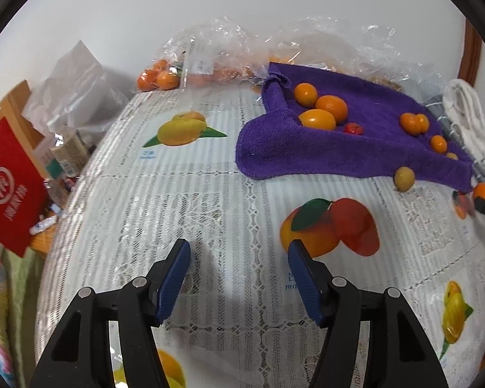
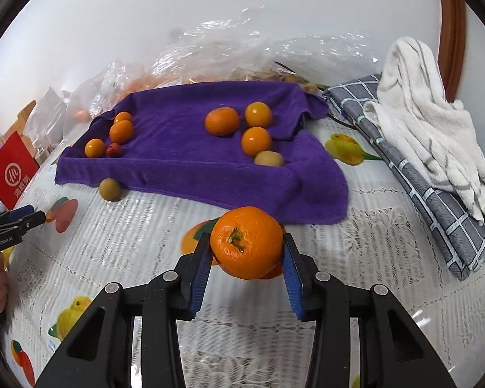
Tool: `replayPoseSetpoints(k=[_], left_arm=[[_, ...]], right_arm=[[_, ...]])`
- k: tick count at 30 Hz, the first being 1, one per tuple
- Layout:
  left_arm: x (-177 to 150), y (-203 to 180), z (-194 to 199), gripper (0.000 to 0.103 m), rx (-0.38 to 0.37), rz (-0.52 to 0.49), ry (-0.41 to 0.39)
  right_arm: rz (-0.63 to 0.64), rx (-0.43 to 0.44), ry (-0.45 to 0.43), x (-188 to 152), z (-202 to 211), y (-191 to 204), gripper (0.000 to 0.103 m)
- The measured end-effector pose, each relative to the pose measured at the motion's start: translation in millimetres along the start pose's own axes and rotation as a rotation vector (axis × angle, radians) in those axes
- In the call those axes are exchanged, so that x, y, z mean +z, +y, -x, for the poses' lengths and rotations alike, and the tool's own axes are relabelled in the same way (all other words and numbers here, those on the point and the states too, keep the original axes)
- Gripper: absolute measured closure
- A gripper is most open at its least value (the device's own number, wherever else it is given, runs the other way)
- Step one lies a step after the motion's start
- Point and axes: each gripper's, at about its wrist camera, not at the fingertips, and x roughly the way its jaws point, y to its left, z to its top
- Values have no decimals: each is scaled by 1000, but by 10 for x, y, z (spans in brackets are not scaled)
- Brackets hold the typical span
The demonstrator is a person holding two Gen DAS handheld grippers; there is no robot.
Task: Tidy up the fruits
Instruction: 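Grasp the small olive-green fruit beside the towel with the left gripper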
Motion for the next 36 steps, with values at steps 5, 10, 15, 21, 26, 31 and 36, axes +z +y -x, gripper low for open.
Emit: replayPoseSetpoints(k=[5, 10, 15, 21, 26, 31, 36], left_arm=[[89, -239, 131, 44, -100, 33, 8], [223, -801, 135, 44, -159, -61, -20], [333, -1198, 12, 47, -218, -75, -33], [418, -1444, -196, 62, -227, -53, 29], [388, -1445, -225, 78, -237, -31, -10], [363, -1401, -172, 78, -282, -14, -30], [339, -1400, -71, 78, -298, -14, -60]], right_arm=[[-2, -6, -18, -17, 0, -110, 61], [-58, 4, -29, -28, -1, -254, 61], [-60, 3, -24, -58, -16, -253, 61], [-34, -1, -9, -48, -54, -218, 61], [-37, 2, -5, -45, -62, -234, 61], [-37, 12, -3, -41, -74, -242, 61], [-39, 15, -6, -43, -70, -245, 61]])
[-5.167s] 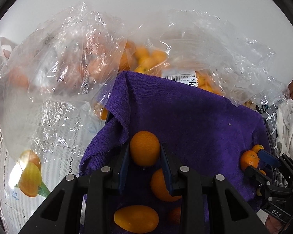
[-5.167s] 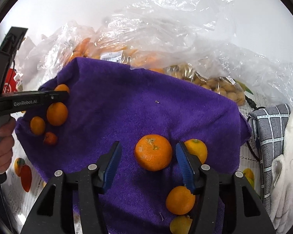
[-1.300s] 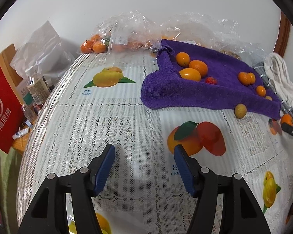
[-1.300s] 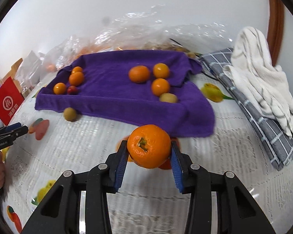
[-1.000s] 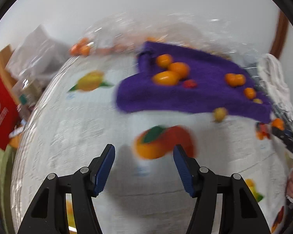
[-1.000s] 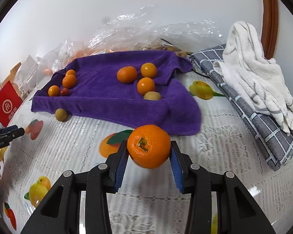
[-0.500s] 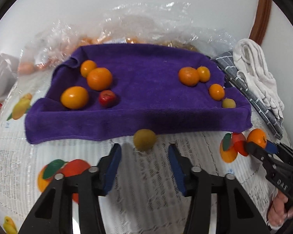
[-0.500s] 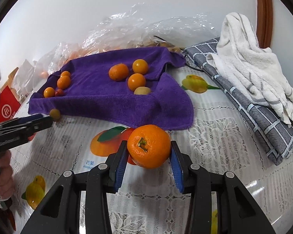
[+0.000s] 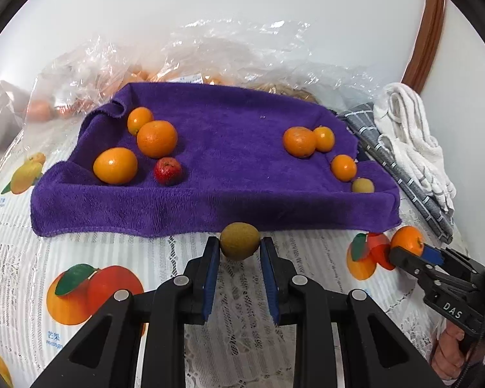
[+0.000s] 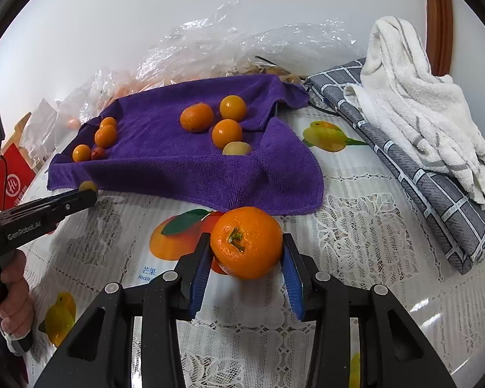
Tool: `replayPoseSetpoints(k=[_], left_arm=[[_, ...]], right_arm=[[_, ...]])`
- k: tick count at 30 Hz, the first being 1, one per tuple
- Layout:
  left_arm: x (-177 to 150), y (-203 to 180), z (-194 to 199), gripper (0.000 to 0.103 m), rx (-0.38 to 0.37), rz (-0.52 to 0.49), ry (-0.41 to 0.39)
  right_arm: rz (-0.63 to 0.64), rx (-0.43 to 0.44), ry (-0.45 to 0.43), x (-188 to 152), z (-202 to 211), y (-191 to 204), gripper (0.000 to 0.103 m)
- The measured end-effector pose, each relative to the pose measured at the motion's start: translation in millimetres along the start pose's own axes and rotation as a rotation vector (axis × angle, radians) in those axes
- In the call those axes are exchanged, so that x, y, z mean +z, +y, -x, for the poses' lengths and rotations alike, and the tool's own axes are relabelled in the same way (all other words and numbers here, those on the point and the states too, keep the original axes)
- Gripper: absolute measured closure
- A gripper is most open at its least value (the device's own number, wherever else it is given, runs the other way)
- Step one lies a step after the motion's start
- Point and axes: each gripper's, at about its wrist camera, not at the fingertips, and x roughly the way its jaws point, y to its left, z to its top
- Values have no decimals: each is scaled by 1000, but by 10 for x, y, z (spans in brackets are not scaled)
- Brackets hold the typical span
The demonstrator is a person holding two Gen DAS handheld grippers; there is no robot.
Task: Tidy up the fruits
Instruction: 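Grasp the small olive-green fruit beside the towel with the left gripper, then carry the large orange and green fruit over the purple towel with both grippers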
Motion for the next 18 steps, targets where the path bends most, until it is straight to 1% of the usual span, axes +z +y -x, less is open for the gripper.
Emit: replayPoseSetpoints(k=[3, 7, 10, 13, 18], left_arm=[[6, 8, 88, 78, -8, 5, -33], [26, 16, 208, 78, -55, 18, -85], [40, 18, 286, 78, -52, 14, -124], [53, 60, 359, 78, -69, 31, -155], [71, 97, 414, 78, -68, 52, -184]], right_arm=[[1, 11, -7, -4, 13, -3, 61], [-1, 3, -13, -14, 32, -1, 61], [-3, 10, -23, -22, 58, -1, 61], [-9, 22, -34, -26, 79, -11, 61], [-17, 31, -51, -36, 110, -35, 61]])
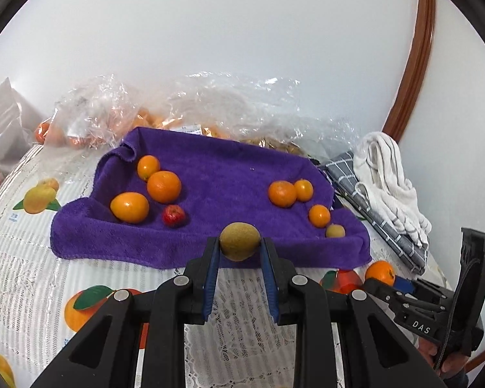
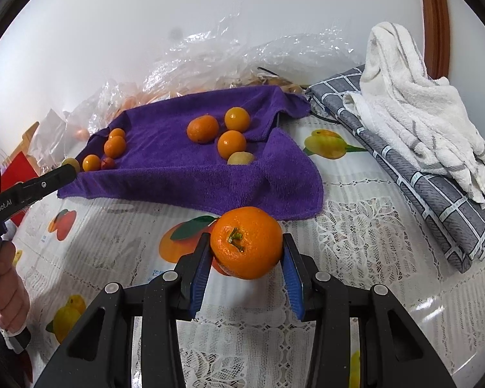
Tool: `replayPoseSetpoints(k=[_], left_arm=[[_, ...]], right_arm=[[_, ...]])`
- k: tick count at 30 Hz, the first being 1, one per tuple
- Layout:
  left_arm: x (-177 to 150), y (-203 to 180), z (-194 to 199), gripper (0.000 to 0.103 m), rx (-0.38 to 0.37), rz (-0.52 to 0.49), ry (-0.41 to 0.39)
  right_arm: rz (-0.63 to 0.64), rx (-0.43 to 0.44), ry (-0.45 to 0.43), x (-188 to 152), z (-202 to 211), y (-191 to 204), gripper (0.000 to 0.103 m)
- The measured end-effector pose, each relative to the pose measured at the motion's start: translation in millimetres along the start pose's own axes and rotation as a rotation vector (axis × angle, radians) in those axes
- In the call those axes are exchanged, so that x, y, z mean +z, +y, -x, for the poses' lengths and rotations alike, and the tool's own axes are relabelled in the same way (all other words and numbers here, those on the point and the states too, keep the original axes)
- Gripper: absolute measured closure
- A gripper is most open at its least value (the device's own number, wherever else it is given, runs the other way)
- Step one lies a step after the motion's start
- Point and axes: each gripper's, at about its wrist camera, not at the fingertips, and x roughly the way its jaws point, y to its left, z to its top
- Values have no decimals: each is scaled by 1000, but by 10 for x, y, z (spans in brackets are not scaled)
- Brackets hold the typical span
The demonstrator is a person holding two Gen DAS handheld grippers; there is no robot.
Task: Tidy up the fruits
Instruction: 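Carry the large orange and green fruit over the purple towel with both grippers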
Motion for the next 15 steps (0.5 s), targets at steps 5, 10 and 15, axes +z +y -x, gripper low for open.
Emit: replayPoseSetpoints(k=[5, 10, 15], left_arm=[[15, 6, 32, 78, 21, -8, -26], [37, 51, 65, 78, 38, -1, -50], [60, 109, 79, 78, 44, 25, -59]], right_arm=[[-4, 5, -6, -4, 16, 0, 61], [-22, 23, -10, -2, 23, -40, 61], [-39, 32, -17, -1, 37, -67, 61]])
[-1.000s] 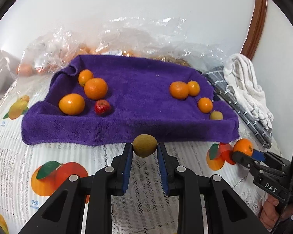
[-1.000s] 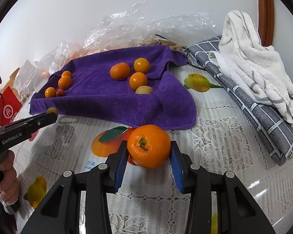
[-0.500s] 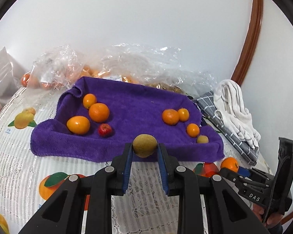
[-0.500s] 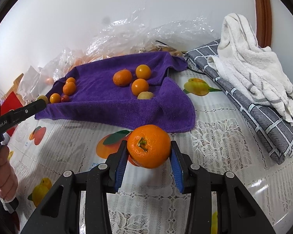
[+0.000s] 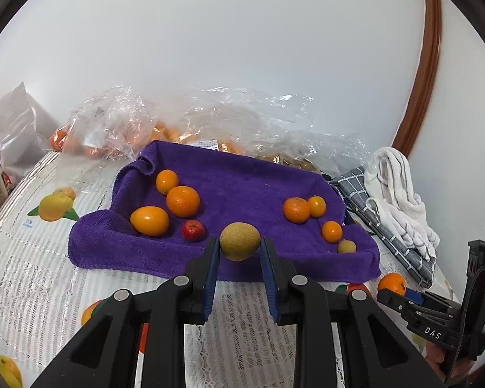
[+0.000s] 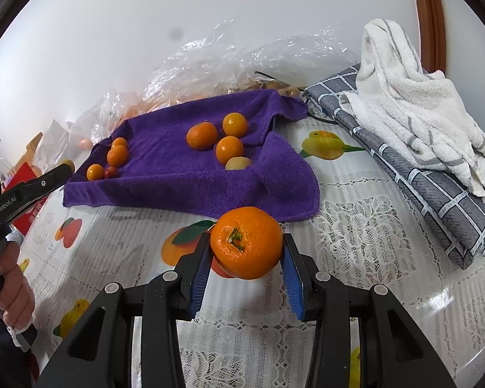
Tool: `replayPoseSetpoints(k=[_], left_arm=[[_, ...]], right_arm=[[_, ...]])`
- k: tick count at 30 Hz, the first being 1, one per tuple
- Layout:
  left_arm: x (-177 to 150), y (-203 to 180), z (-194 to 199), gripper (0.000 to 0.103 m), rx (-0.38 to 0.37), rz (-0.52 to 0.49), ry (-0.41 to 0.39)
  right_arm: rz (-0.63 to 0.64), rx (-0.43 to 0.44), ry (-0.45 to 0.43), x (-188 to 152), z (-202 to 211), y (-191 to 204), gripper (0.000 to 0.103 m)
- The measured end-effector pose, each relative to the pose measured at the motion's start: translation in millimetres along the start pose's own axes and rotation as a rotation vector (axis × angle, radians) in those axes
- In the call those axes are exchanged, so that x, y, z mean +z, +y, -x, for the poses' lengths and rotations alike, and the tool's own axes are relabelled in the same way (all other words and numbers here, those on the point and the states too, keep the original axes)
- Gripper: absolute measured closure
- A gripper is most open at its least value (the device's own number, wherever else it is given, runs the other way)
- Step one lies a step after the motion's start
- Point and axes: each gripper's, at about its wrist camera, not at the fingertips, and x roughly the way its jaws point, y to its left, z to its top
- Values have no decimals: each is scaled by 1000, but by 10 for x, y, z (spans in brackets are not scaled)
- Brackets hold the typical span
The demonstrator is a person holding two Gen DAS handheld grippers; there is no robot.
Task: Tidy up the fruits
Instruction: 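Carry the large orange and green fruit over the purple towel with both grippers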
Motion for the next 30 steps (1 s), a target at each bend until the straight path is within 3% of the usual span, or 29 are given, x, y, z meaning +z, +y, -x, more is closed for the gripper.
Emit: replayPoseSetpoints(k=[13, 30], left_arm=[[65, 120, 80, 78, 13, 44, -39], [176, 635, 94, 78, 101, 174, -80]], right_arm=[[10, -2, -26, 85, 148, 75, 61], [81, 28, -112, 670, 135, 540, 61]])
